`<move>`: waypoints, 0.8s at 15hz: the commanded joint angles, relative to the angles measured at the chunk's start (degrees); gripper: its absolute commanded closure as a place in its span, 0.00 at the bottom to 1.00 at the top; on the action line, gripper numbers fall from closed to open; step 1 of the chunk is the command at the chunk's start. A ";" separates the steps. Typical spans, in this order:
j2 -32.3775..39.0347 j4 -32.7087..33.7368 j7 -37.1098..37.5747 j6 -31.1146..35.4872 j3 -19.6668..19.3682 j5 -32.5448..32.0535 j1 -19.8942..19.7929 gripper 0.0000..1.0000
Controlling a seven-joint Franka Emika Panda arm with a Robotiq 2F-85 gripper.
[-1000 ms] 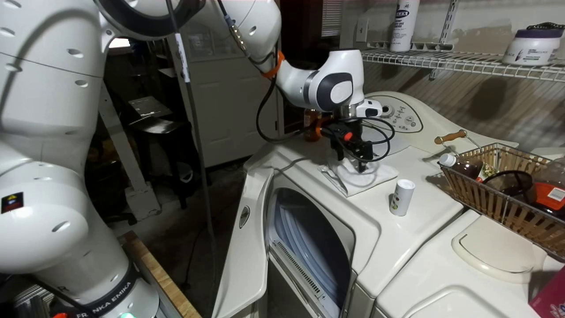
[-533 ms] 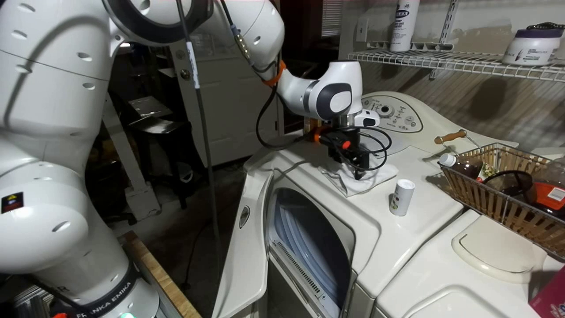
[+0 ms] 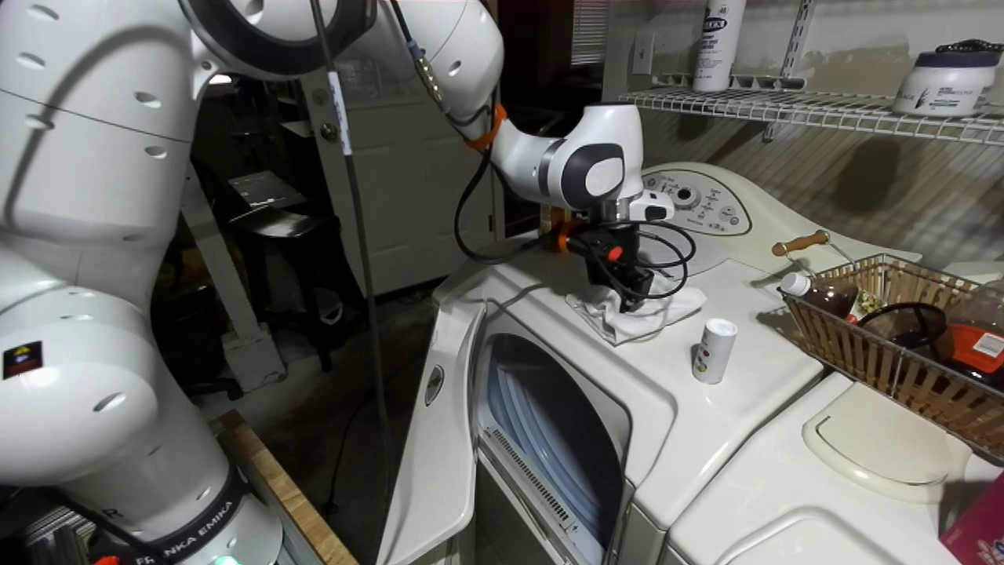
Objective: Put the white towel in the open washing machine.
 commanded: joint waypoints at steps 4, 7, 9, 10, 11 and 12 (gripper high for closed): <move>-0.88 -1.66 1.16 -1.47 0.12 -0.28 0.09 1.00; -4.91 -5.07 2.38 -3.61 -0.12 -0.14 0.54 0.97; -8.47 -7.60 4.39 -5.16 -0.17 -0.32 1.38 0.95; -10.44 -9.29 4.50 -5.46 -0.09 -0.18 1.27 0.96; -12.47 -10.90 5.06 -5.32 -0.06 -0.20 1.40 0.96; -14.47 -12.44 5.99 -5.13 -0.31 -0.60 1.58 0.97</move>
